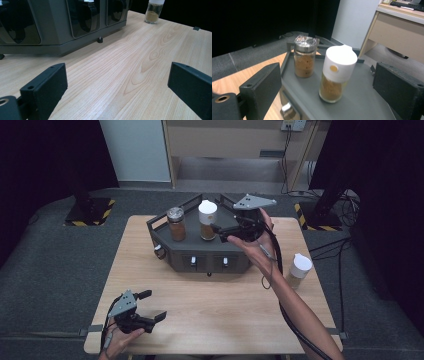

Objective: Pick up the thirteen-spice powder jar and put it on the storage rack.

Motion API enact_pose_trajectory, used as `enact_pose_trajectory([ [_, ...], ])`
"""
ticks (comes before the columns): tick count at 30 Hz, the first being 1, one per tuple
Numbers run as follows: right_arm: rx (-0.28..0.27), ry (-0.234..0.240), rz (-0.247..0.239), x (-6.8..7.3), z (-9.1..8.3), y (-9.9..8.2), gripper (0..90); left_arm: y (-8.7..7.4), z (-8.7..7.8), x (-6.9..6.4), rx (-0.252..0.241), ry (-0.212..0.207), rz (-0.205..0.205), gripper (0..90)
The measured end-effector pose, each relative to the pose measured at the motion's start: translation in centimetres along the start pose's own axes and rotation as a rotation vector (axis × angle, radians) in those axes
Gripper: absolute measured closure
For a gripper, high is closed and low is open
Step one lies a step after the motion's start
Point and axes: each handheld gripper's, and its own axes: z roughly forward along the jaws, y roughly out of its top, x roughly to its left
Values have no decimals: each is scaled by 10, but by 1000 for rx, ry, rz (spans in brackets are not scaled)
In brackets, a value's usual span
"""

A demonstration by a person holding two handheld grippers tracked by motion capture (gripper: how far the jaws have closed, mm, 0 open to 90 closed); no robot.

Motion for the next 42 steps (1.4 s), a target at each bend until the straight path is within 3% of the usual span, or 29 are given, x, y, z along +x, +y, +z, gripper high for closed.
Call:
enact_pose_trajectory([
  [8,-17,-7,3,1,-33,-22,86,0,1,0,2,-2,-3,15],
  [17,-24,-27,2,5,-57,-56,86,0,1,0,3,0,-4,15],
  [28,-27,-5,56,2,-90,-107,84,0,2,1,7,-1,-4,15],
  [42,-4,-30,121,11,-128,-164,83,1,2,1,13,-1,-6,15],
])
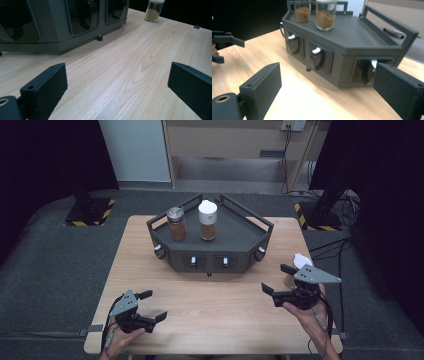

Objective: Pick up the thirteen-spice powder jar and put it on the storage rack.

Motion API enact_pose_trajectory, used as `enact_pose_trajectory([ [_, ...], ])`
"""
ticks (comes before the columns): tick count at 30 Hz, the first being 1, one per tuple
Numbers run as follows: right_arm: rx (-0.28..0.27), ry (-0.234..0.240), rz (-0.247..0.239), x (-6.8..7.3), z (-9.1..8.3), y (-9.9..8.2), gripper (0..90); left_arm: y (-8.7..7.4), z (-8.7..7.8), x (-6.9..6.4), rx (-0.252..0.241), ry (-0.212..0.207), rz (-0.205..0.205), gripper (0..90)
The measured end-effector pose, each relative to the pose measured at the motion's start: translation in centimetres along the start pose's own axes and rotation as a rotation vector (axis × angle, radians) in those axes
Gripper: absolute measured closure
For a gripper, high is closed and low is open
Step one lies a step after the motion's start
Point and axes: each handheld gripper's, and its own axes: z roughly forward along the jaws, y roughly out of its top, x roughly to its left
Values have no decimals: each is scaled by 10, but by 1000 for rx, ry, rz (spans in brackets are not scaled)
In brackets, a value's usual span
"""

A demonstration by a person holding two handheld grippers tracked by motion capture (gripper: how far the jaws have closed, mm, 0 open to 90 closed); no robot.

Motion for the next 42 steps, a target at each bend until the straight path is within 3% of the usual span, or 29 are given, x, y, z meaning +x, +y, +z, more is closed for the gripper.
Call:
enact_pose_trajectory([
  [14,-20,-41,23,8,-18,-45,79,0,-1,0,-1,3,-4,15],
  [25,4,-69,57,12,-25,-76,79,0,-1,0,-1,4,-1,15],
  [28,14,-78,57,12,-24,-81,78,0,-1,-1,-5,7,-2,15],
  [42,25,-37,48,6,-20,-90,78,-1,-3,-1,-12,6,6,15],
])
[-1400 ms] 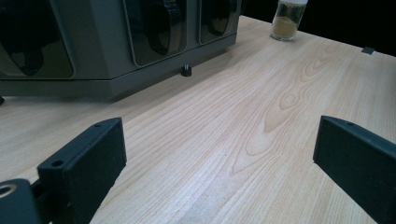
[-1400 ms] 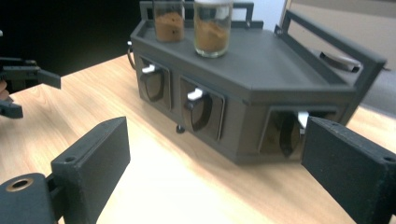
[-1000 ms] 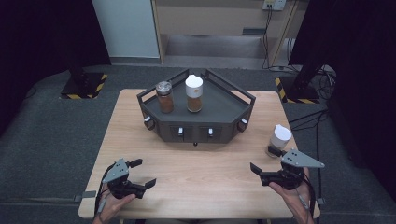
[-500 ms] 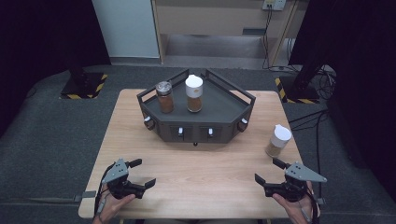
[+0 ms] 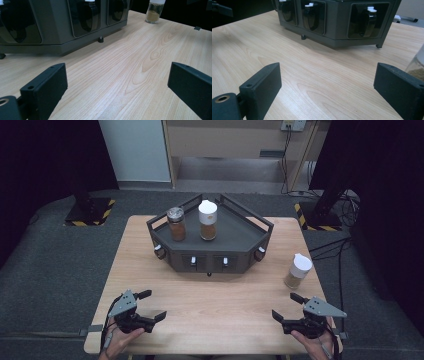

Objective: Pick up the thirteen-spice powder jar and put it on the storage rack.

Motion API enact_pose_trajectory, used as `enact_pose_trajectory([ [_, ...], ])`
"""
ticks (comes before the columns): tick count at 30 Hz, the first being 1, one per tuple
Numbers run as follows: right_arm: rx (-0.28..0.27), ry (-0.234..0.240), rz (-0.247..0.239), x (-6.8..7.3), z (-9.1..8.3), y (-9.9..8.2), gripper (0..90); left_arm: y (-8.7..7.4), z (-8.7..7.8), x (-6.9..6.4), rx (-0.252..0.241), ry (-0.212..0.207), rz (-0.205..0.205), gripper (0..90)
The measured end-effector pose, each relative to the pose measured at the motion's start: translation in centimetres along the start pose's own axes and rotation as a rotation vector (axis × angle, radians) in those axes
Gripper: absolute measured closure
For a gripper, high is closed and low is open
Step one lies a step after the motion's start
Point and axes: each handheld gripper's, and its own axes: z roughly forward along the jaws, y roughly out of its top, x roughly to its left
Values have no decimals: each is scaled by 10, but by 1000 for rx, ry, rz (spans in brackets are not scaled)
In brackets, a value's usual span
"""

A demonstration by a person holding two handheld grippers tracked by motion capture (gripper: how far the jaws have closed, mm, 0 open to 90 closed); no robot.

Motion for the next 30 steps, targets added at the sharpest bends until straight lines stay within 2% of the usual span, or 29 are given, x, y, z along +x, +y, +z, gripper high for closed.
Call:
enact_pose_trajectory([
  [30,10,1,-2,-1,1,-1,75,1,1,0,4,-8,7,16],
])
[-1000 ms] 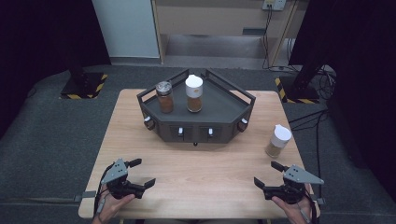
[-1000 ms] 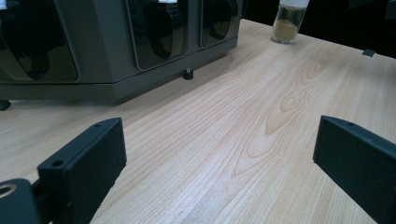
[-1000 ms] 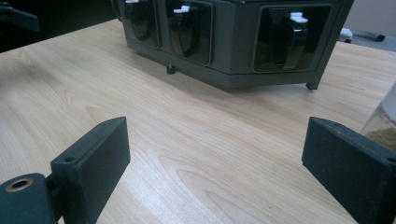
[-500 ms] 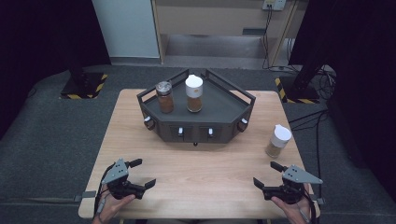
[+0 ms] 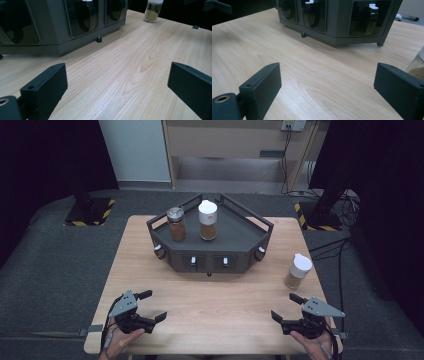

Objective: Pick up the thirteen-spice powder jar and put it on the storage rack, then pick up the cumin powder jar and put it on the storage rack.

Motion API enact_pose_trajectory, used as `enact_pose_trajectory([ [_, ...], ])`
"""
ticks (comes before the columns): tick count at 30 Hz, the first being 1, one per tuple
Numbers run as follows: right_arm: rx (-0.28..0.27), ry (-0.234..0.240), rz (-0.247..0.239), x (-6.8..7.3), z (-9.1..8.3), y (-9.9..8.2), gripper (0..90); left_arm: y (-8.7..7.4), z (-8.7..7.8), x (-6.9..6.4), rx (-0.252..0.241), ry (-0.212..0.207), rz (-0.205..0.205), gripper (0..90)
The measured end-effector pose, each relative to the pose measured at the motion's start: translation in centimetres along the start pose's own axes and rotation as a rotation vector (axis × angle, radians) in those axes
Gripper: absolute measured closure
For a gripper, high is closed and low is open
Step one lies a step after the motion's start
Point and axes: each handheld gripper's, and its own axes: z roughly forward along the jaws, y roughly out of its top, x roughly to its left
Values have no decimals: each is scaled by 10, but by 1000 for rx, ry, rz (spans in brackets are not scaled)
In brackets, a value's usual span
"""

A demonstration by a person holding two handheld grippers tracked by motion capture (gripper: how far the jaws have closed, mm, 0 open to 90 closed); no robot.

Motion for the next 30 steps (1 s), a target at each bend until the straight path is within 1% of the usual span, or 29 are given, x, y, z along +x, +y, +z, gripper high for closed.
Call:
enact_pose_trajectory([
  [5,-6,-6,2,1,-1,0,65,-1,0,1,-3,-1,-3,16],
  [12,-2,-5,1,2,-1,0,47,0,0,0,-2,0,0,16],
  [21,-9,-14,15,2,-3,0,29,0,0,0,-3,-1,1,16],
  [24,-11,-24,15,3,-4,1,24,-1,-1,0,-6,1,-2,16],
  [27,-18,-37,23,6,-5,1,18,-1,-1,0,-5,0,-3,15],
  [30,-23,-38,37,6,-6,2,18,0,-1,0,-4,0,-4,15],
])
